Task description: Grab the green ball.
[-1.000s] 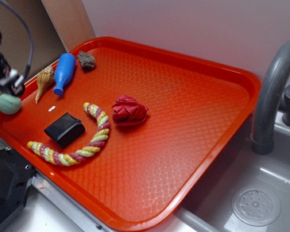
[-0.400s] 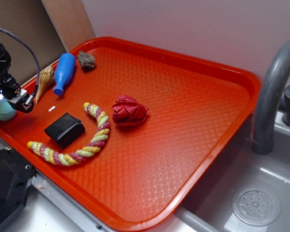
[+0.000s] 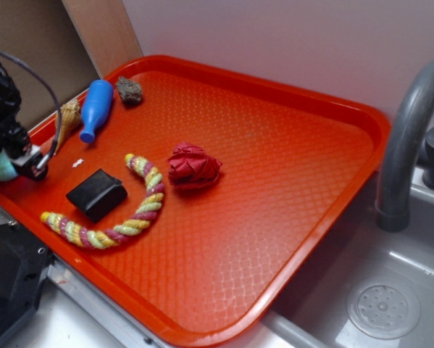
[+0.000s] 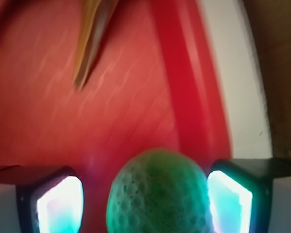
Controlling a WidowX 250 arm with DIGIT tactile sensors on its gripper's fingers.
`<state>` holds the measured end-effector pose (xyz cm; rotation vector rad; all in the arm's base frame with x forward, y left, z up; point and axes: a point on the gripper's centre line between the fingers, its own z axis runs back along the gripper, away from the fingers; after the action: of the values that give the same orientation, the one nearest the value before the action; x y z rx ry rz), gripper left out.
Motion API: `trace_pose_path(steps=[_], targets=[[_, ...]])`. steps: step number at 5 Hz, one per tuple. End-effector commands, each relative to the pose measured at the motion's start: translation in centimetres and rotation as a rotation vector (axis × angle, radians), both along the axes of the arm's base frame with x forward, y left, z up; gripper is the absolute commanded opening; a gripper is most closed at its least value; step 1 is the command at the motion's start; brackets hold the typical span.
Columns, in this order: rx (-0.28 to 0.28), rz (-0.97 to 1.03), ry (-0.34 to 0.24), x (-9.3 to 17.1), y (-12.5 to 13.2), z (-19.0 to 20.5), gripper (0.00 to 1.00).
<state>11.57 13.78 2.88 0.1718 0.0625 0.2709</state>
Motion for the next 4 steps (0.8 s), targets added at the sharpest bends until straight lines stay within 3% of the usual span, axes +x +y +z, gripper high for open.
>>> trace_pose_path(steps=[1, 4], targets=[[0.010, 0.037, -0.019, -2.01, 0.34, 1.53, 0.00], [0.015, 0.016, -0.030, -1.84, -0.02, 1.53, 0.00]])
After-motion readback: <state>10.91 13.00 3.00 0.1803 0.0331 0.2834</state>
